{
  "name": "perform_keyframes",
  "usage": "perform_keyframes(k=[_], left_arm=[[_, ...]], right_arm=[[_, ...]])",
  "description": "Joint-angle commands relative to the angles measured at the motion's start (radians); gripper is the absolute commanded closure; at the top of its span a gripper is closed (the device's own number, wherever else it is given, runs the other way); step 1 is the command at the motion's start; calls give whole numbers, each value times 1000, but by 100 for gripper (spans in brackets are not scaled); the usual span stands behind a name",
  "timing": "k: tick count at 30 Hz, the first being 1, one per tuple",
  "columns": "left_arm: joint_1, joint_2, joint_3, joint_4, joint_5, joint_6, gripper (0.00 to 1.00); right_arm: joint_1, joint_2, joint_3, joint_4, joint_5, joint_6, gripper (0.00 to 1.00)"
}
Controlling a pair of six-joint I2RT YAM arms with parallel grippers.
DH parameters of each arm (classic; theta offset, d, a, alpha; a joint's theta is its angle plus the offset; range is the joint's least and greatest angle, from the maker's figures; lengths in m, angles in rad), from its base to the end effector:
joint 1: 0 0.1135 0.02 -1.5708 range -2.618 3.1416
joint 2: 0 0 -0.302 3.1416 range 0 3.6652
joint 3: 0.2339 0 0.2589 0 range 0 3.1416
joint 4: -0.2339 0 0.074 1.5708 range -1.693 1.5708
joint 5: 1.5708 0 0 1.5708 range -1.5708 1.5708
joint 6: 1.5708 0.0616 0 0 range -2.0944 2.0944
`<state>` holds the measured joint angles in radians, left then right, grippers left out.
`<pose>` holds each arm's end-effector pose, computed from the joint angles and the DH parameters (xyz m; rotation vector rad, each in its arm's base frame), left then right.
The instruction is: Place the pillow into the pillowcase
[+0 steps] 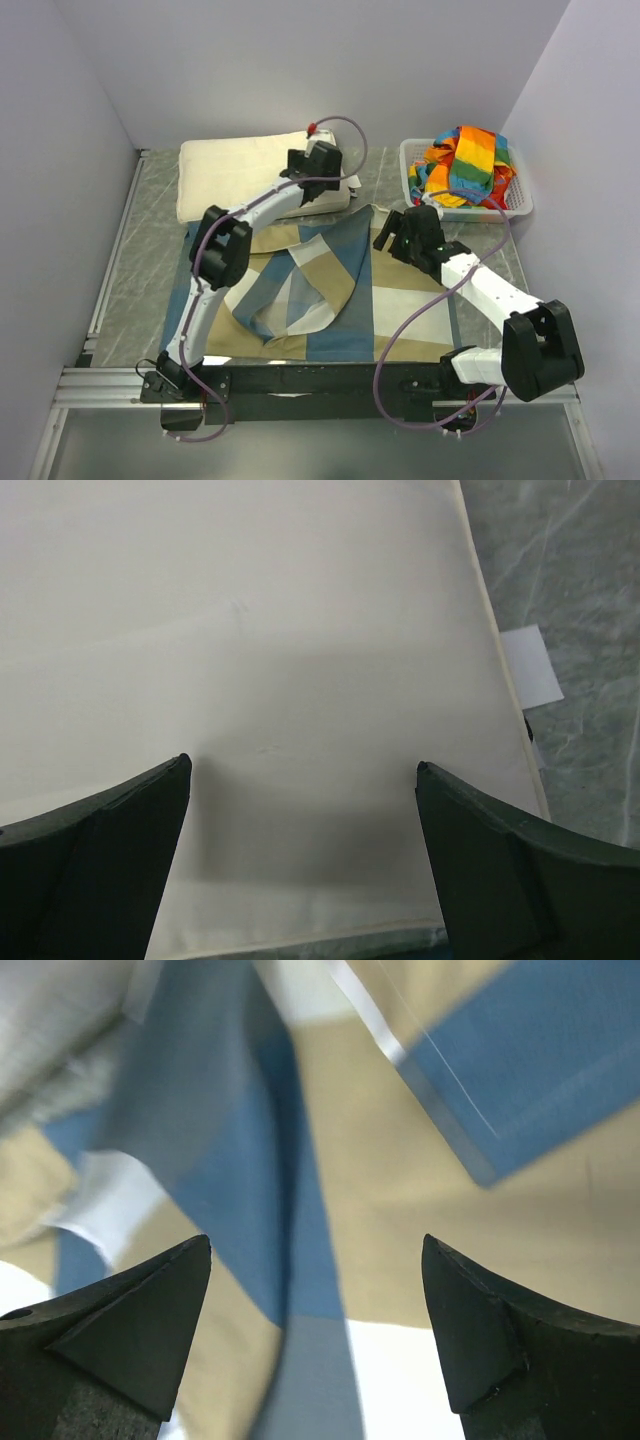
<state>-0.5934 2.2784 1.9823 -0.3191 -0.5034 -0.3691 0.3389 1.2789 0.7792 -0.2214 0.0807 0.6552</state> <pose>0.4968 -0.2992 0.2531 -0.0425 2.1005 -0.0245 0.2701 0.0899 0.2453 0.4081 2.2894 0.4191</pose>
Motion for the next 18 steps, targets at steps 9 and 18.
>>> perform_keyframes(k=[9,18], left_arm=[[-10,133,18,86,-95,118,27],[55,-31,-59,87,-57,85,99]], right_arm=[[5,11,-84,117,-1,6,8],[28,5,-45,88,19,-20,8]])
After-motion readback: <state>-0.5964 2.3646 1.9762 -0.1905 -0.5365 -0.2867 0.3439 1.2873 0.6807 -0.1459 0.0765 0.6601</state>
